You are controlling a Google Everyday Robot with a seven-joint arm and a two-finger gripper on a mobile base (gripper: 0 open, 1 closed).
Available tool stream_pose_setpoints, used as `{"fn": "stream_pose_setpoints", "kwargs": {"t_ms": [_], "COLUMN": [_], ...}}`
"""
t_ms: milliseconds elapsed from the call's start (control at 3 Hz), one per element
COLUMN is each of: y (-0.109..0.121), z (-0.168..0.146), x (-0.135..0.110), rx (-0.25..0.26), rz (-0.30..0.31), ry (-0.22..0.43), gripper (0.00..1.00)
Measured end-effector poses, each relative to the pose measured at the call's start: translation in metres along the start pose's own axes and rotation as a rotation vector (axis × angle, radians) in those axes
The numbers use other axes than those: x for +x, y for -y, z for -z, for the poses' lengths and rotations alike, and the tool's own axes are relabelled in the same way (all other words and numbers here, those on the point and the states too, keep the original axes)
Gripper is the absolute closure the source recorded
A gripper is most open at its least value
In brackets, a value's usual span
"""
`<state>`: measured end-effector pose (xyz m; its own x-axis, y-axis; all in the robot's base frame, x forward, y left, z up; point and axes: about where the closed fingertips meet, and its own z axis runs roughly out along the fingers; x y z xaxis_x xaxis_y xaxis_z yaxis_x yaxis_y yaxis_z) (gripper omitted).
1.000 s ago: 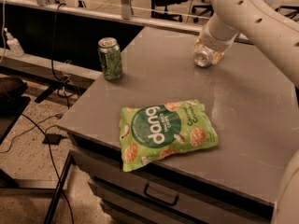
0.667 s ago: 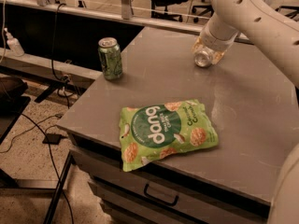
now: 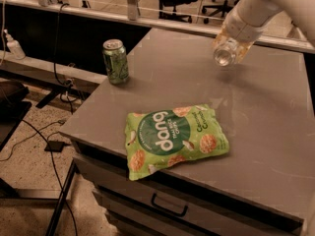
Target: Move 7up can near green rice chip bag
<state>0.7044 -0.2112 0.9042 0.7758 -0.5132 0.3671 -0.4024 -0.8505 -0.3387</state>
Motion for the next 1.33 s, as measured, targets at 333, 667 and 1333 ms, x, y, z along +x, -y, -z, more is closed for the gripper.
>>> {"fn": "stream_pose_setpoints", "kwargs": {"t_ms": [333, 667, 1333], "y": [-0.010, -0.010, -0.041], "z": [0.060, 0.060, 0.104], "x": [-0.013, -0.013, -0.059], "rx": [0.041, 0.041, 0.304], "rz": [0.019, 0.019, 0.207], "ry": [0.069, 0.069, 0.165], "gripper": [1.00, 1.00, 1.00]}}
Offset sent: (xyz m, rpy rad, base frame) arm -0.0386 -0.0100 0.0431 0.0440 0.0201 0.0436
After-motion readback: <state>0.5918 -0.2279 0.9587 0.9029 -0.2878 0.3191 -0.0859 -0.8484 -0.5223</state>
